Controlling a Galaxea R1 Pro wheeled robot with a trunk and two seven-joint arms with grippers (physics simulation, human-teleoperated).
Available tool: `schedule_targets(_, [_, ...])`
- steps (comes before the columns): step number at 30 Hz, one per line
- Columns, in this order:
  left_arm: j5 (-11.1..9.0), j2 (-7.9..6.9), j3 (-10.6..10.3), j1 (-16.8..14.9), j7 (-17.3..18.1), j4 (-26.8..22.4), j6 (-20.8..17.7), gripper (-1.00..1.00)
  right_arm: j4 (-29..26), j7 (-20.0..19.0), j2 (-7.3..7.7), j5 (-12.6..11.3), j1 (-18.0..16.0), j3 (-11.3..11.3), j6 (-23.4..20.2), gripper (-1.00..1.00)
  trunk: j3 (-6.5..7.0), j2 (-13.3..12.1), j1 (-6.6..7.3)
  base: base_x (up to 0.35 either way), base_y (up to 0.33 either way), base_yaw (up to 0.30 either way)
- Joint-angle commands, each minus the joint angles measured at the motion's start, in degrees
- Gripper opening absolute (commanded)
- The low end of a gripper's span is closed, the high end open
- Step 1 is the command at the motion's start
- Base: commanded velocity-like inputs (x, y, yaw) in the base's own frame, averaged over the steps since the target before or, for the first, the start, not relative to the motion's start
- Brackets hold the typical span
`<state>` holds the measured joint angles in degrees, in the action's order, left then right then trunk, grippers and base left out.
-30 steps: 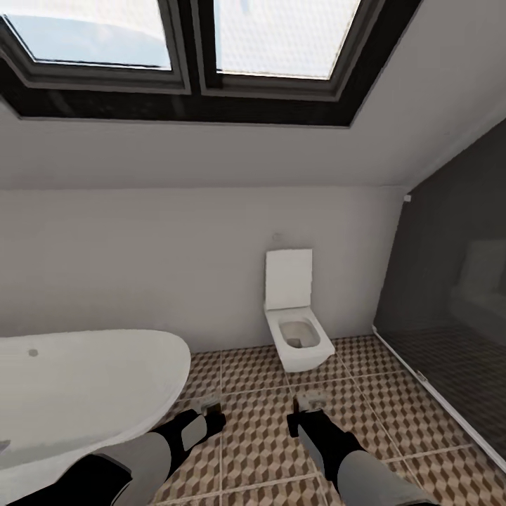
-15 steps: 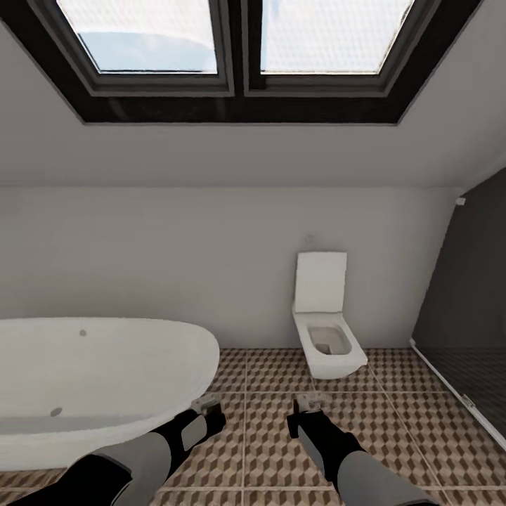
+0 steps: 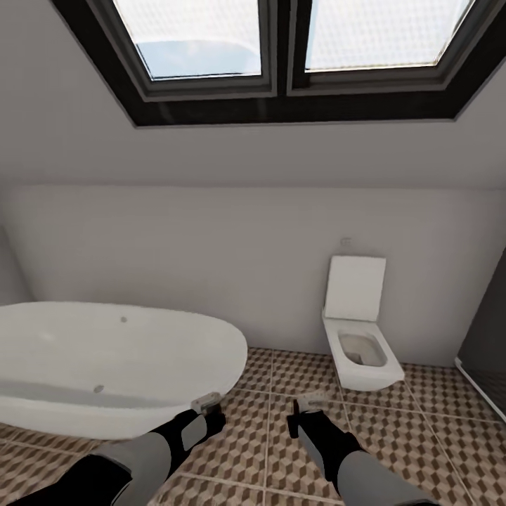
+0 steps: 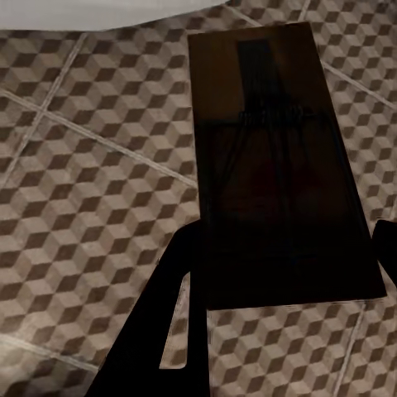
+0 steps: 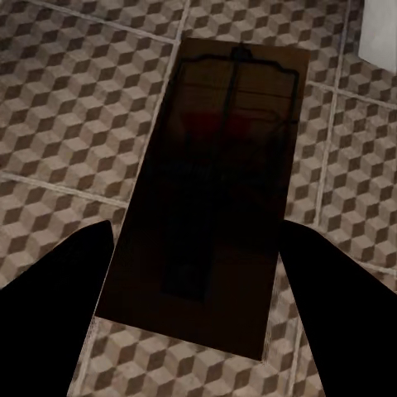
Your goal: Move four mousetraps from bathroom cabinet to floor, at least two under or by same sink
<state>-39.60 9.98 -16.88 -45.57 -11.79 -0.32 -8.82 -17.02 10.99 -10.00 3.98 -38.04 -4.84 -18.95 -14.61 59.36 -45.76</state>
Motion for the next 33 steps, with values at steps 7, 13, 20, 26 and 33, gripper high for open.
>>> schedule_targets(7, [-0.4, 0.02, -0.5, 0.0, -0.2, 0.0, -0.2, -1.00, -0.1, 0.2, 0.00, 0.4, 0.0, -0.3, -0.5, -1.00, -0.08, 0.1, -0.01, 0.000, 0.000, 0.300])
schedule_targets(13, [-0.4, 0.02, -0.5, 0.0, -0.2, 0.0, -0.2, -1.00, -0.1, 0.2, 0.00, 0.4, 0.0, -0.3, -0.6, -1.00, -0.08, 0.1, -0.01, 0.000, 0.000, 0.300])
schedule_targets(20, [-0.4, 0.02, -0.5, 0.0, -0.2, 0.0, -0.2, -1.00, -0.1, 0.2, 0.00, 0.4, 0.0, -0.3, -0.6, -1.00, -0.08, 0.1, -0.01, 0.000, 0.000, 0.300])
schedule_targets(26, [-0.4, 0.02, -0.5, 0.0, -0.2, 0.0, -0.2, -1.00, -0.1, 0.2, 0.00, 0.4, 0.0, -0.3, -0.6, -1.00, -0.08, 0.1, -0.01, 0.000, 0.000, 0.300])
schedule_targets(33, [-0.4, 0.02, -0.5, 0.0, -0.2, 0.0, -0.2, -1.00, -0.1, 0.2, 0.00, 0.4, 0.0, -0.3, -0.5, -1.00, -0.08, 0.1, -0.01, 0.000, 0.000, 0.300])
